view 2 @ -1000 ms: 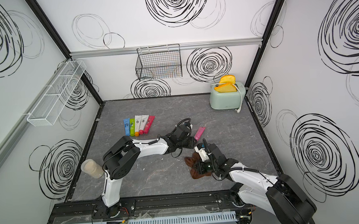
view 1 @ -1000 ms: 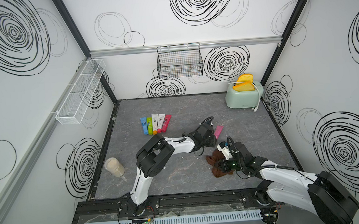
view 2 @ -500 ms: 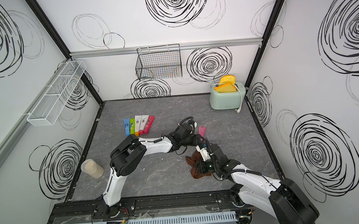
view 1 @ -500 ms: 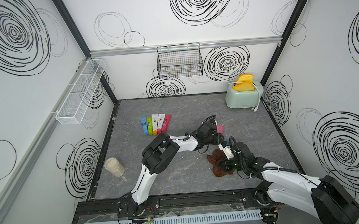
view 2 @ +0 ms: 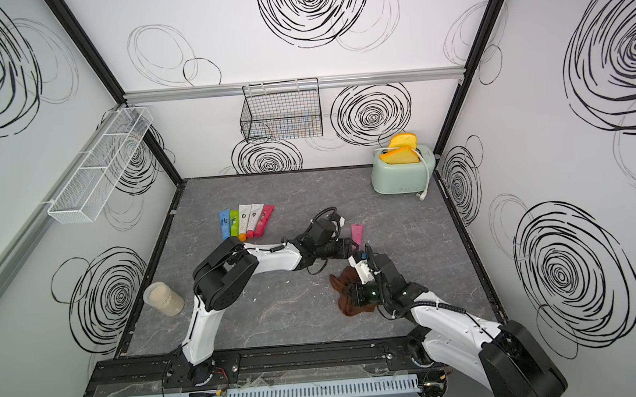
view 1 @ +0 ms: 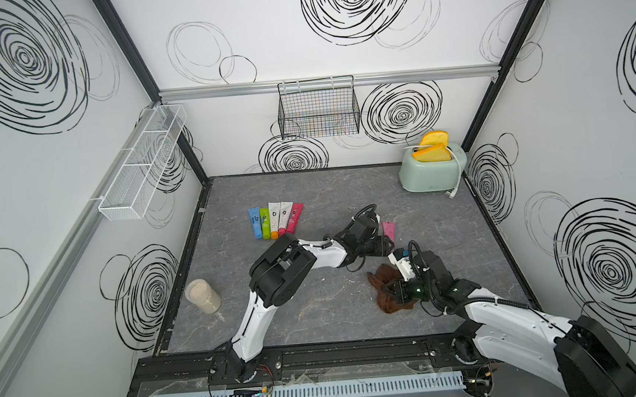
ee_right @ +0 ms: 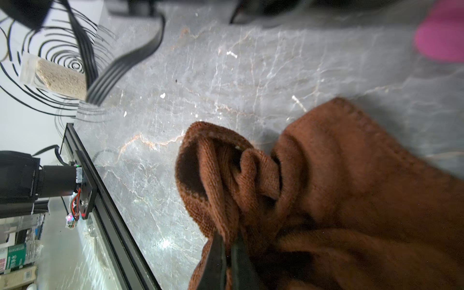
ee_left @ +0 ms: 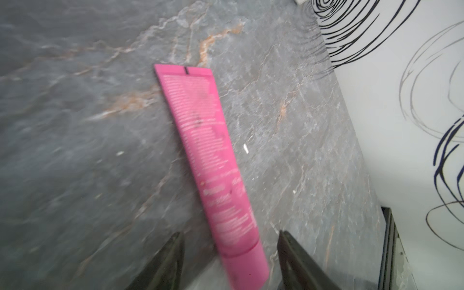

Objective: Wipe the surface of the toothpaste tube
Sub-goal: Pick up the toothpaste from the center of the board.

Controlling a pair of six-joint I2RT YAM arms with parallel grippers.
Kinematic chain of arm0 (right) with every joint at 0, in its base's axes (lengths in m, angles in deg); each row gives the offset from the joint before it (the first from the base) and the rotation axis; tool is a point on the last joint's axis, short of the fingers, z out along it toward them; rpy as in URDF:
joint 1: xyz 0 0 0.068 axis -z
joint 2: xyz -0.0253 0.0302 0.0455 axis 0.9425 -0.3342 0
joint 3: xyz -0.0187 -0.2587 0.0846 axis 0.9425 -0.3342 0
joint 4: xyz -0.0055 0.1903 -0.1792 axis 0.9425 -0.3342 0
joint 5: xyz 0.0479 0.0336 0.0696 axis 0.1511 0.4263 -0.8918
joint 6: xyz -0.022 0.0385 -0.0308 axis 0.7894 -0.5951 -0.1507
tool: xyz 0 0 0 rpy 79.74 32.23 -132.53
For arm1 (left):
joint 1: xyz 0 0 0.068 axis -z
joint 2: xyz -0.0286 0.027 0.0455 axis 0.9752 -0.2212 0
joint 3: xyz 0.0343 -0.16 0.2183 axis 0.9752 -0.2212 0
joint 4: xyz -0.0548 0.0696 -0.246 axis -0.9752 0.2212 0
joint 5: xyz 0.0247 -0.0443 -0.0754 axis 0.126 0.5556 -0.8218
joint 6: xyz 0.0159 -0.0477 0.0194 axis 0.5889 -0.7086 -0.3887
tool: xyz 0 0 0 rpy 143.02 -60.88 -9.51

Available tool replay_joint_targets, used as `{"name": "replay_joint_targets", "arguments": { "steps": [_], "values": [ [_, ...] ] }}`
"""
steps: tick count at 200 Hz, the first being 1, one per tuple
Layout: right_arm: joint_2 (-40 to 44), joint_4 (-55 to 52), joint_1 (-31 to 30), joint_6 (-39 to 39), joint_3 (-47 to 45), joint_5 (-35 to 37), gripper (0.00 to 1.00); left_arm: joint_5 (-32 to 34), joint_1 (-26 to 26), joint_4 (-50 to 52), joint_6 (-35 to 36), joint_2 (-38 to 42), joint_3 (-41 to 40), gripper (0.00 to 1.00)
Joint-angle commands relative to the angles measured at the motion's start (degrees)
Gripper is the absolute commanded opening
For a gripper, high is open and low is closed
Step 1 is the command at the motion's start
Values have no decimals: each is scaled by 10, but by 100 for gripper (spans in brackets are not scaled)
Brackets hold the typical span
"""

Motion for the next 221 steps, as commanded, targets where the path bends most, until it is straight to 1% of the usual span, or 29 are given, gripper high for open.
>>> {"name": "replay_joint_targets", "arguments": {
  "steps": [1,12,33,49,61,79,90,105,119,138,162,221],
  "values": [
    [17,16,29,-9,1,-28,0,-3,-32,-38,15,109,-42,69],
    [14,15,40,2,14,-39,0,9,-49,10,53,162,-49,71],
    [-3,11,46,24,39,-48,0,63,-85,150,150,234,-35,72],
    [-23,11,47,36,57,-51,0,66,-128,229,218,267,-32,72],
    [-42,7,48,50,71,-60,0,76,-170,263,250,285,-38,72],
    [-69,-3,48,73,86,-63,0,90,-225,276,287,298,-56,70],
    [-80,12,48,72,82,-70,0,114,-255,286,307,294,-55,68],
    [-94,38,47,67,72,-82,0,168,-270,295,333,273,-41,56],
    [-108,50,47,67,66,-82,0,190,-281,303,353,242,-22,54],
    [-117,66,46,67,56,-86,0,191,-303,312,366,197,9,54],
    [-129,76,40,67,51,-82,0,172,-326,321,373,156,41,52],
    [-152,92,26,68,40,-69,0,164,-333,337,369,113,56,52]
  ]
}}
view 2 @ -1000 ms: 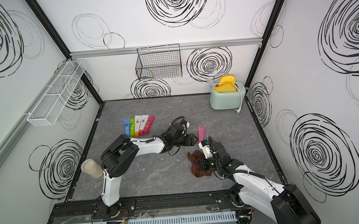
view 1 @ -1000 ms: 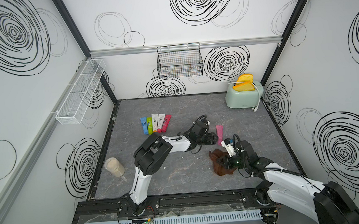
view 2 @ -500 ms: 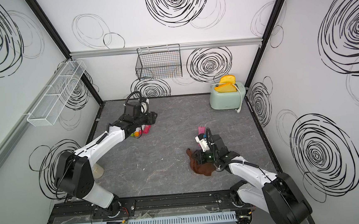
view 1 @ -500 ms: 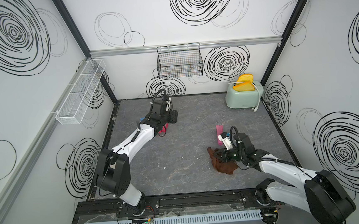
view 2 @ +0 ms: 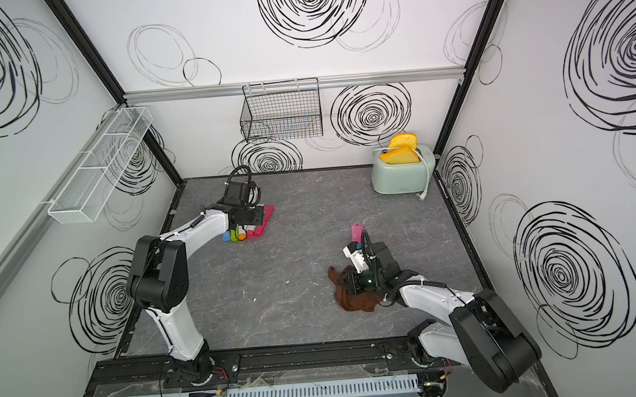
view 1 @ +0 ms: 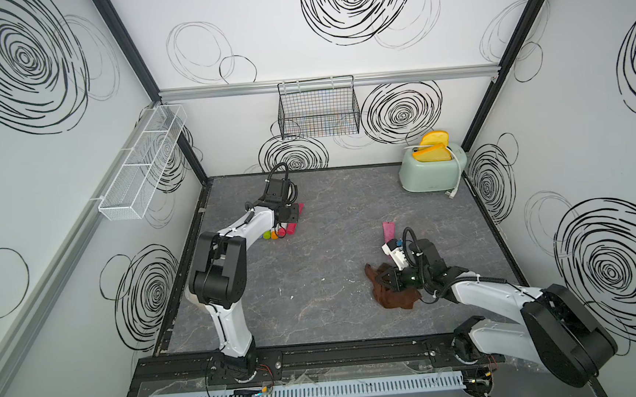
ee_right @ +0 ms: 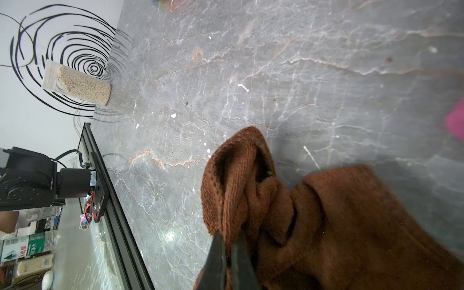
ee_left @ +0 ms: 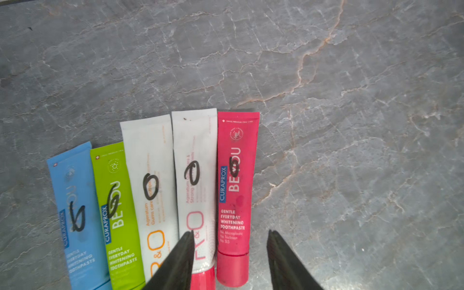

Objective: Wipe the surface of the toothpaste tube
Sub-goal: Pick up the toothpaste from the center of the board.

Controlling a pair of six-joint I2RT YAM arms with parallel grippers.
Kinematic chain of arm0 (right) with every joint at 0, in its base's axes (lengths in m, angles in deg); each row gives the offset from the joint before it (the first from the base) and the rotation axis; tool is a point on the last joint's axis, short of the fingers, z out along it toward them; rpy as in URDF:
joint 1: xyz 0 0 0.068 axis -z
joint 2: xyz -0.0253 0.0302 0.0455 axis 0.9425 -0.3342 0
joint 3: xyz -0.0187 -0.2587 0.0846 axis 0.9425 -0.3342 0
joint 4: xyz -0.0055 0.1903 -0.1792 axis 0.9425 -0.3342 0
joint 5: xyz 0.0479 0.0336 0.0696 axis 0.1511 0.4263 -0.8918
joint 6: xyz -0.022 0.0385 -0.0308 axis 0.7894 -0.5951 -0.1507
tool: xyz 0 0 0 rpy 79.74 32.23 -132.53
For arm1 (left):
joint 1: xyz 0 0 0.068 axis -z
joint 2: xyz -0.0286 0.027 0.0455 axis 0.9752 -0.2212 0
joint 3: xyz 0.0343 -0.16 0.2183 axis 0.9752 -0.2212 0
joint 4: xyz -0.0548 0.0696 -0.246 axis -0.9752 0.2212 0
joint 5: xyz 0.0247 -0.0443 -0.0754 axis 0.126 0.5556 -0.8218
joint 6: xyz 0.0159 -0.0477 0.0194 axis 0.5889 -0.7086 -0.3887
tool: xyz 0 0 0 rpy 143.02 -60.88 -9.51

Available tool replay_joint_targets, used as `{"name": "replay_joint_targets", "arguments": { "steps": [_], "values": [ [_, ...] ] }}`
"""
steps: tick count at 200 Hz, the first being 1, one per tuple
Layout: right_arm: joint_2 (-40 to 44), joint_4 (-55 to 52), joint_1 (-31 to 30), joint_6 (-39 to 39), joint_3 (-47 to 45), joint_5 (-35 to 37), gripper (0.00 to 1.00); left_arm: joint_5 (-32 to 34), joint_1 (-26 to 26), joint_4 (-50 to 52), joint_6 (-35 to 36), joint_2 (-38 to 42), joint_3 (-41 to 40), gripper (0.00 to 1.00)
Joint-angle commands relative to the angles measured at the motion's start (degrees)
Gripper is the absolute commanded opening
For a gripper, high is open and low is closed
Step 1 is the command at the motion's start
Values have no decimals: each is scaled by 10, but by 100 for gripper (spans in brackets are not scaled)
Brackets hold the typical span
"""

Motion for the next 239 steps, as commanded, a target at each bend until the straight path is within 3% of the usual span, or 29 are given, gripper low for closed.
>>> {"name": "replay_joint_targets", "arguments": {
  "steps": [1,18,41,73,239],
  "values": [
    [-5,17,-5,9,-10,3,0,-5,0,11,14,-24,20,52],
    [-4,15,-8,9,-9,7,0,-3,3,22,16,-37,25,51],
    [-8,17,-9,9,-8,10,0,2,4,33,10,-44,25,43],
    [-7,17,-10,9,-9,14,0,7,11,43,4,-47,23,42],
    [-2,19,-12,9,-10,16,0,-5,39,85,-12,-102,41,46]
  ]
}}
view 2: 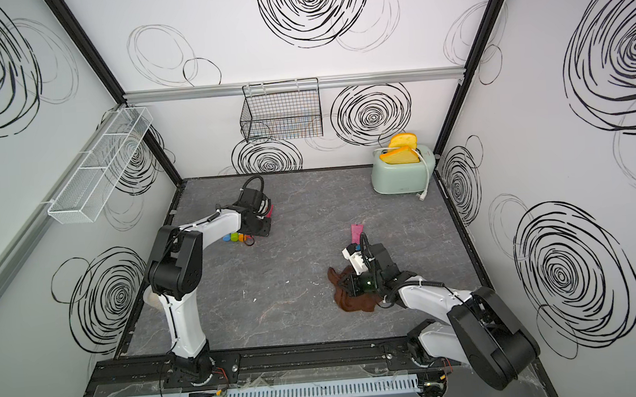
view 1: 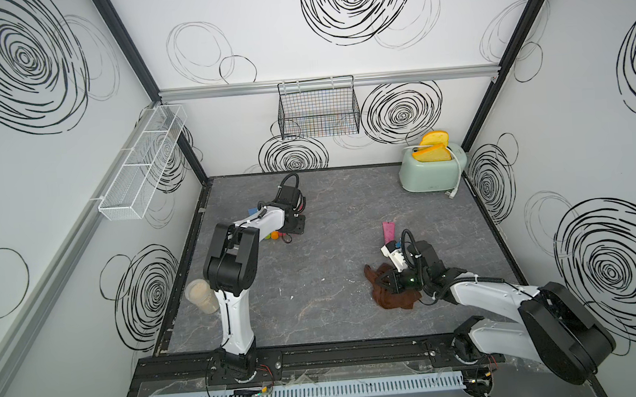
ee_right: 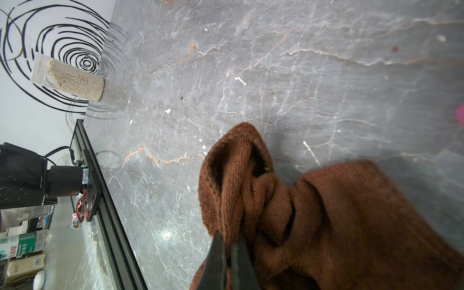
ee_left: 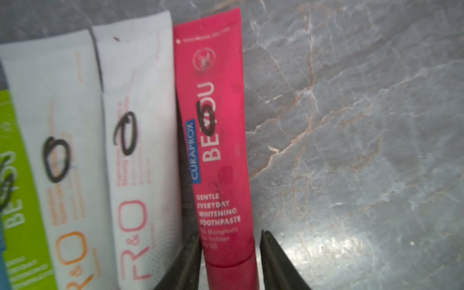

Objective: Wipe the surface of the toothpaste tube
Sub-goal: Pick up the toothpaste from the center of the board, then wipe the dirt from the toothpaste tube.

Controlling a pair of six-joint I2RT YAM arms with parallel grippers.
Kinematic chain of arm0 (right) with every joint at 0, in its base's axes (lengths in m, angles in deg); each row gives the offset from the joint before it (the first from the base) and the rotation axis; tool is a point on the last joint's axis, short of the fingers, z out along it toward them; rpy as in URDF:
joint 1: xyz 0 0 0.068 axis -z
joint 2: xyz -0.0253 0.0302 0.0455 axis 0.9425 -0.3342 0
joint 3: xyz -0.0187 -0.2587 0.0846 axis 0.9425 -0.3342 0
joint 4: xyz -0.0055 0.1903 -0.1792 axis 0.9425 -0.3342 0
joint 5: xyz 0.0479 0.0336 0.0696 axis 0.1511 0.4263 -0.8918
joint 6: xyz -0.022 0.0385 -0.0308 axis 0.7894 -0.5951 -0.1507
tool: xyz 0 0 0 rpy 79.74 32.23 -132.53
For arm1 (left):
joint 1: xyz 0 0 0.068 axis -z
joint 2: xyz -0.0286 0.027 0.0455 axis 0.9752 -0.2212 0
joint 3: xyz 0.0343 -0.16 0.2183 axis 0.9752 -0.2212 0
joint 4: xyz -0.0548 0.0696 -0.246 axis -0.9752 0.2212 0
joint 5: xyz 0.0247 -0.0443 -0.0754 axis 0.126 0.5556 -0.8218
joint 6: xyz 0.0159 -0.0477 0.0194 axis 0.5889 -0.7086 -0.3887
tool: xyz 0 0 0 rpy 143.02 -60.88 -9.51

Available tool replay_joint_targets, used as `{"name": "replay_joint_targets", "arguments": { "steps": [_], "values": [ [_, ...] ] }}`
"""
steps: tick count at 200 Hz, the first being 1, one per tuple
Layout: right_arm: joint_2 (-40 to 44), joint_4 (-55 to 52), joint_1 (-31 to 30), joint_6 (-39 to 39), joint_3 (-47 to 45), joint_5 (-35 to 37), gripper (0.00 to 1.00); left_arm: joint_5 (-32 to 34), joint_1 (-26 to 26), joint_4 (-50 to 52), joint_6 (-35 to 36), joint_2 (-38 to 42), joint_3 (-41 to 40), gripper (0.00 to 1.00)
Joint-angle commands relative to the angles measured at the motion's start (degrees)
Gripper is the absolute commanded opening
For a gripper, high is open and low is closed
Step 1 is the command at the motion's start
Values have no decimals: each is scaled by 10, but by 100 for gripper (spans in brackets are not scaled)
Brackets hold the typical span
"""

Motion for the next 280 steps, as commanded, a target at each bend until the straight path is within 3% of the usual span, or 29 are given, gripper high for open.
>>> {"name": "replay_joint_targets", "arguments": {
  "steps": [1,25,100,136,190,235,280],
  "values": [
    [2,12,-3,8,-6,3,0,-6,8,16,-4,-18,15,46],
    [5,12,-4,8,-7,3,0,-7,12,15,-4,-21,20,46],
    [8,12,-3,8,-7,2,0,5,20,15,-5,-32,30,30],
    [18,13,-2,6,-3,2,0,28,53,-4,-19,25,-25,20],
    [49,-18,4,9,53,5,0,53,187,-61,-76,185,-210,17],
    [40,-25,13,17,84,-3,0,90,323,-71,-135,286,-312,14],
    [-4,-11,14,25,103,-9,0,78,412,-121,-173,353,-405,15]
  ]
}}
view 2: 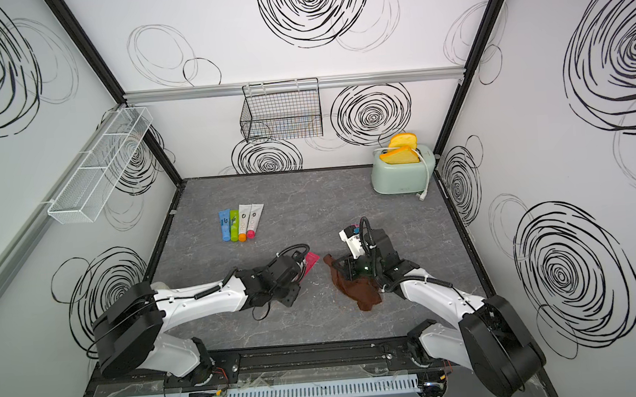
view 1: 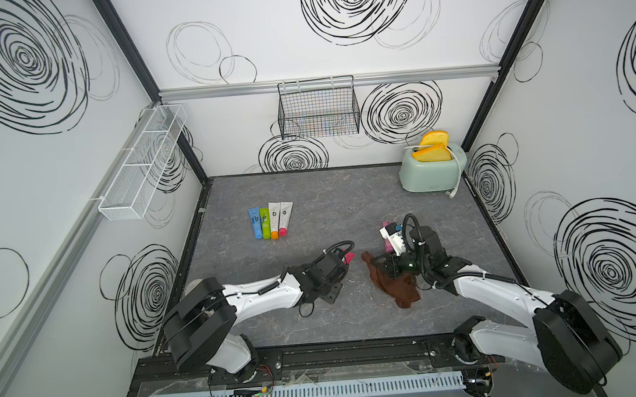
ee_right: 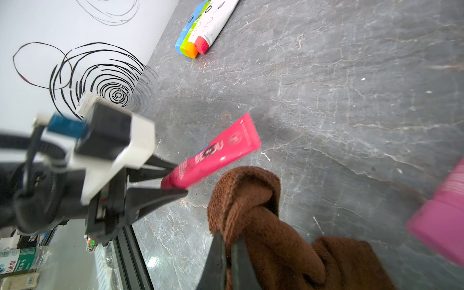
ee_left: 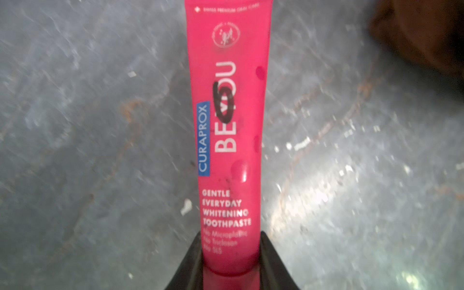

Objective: Wipe the surface of the toothpaste tube
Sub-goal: Wipe the dirt from the toothpaste tube.

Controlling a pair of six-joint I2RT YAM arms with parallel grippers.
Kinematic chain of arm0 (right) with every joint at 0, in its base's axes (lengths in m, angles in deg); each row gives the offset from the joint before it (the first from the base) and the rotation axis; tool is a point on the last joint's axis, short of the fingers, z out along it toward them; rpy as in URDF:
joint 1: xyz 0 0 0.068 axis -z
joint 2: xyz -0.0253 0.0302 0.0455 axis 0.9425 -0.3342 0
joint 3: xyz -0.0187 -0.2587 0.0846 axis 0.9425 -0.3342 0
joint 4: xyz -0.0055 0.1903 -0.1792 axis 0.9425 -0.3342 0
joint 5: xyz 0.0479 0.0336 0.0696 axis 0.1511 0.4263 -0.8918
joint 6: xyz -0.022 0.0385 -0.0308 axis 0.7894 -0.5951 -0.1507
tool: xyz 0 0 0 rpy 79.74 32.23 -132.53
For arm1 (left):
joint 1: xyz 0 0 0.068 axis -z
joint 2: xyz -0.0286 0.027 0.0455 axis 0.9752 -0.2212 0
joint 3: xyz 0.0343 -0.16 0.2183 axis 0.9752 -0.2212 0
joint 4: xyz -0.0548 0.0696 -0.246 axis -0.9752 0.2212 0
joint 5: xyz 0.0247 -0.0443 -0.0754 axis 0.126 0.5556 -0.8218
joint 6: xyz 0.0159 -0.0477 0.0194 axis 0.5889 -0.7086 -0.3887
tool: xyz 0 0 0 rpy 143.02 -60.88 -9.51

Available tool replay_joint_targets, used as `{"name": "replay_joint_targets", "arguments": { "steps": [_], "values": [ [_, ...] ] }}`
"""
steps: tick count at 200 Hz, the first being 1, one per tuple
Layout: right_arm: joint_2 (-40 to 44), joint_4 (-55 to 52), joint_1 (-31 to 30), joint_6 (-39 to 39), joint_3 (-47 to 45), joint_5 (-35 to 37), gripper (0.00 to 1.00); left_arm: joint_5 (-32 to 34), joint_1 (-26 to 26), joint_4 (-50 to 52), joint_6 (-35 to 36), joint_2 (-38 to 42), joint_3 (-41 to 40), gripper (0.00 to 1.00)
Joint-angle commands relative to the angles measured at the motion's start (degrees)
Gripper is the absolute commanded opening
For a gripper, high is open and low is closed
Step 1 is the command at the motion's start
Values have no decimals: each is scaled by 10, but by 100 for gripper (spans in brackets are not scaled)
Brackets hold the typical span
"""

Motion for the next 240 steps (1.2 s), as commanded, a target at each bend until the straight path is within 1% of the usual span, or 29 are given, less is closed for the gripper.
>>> {"name": "replay_joint_targets", "arguments": {
  "steps": [1,17,34,46,60,83,103,114,121,128,150,162,184,218,240],
  "values": [
    [-25,5,1,13,19,-11,0,11,31,-45,-40,22,-26,15],
    [-51,11,-6,15,27,-13,0,16,54,-48,-44,11,-31,17],
    [-81,19,-22,15,36,-10,0,24,67,-57,-47,-4,-35,20],
    [-103,27,-38,13,41,-3,0,28,72,-64,-49,-10,-38,27],
    [-129,30,-55,13,49,3,0,24,76,-79,-49,-8,-46,41],
    [-160,39,-66,16,52,5,0,22,77,-105,-49,13,-70,44],
    [-170,41,-68,16,54,4,0,10,72,-127,-49,43,-96,52],
    [-170,41,-72,16,56,7,0,0,67,-141,-49,57,-111,53],
    [-171,40,-75,16,58,9,0,-5,66,-152,-49,64,-119,52],
    [-173,40,-80,17,61,12,0,-9,64,-162,-48,69,-128,49],
    [-183,38,-93,19,71,19,0,-26,57,-191,-48,76,-150,31],
    [-191,34,-99,21,80,24,0,-35,57,-204,-48,76,-156,24],
    [-206,23,-106,29,95,38,0,-41,58,-220,-46,78,-162,16],
    [-231,12,-118,33,100,62,0,-34,60,-225,-41,83,-163,10],
    [-239,11,-135,26,100,59,0,-26,60,-226,-40,95,-166,7]
  ]
}}
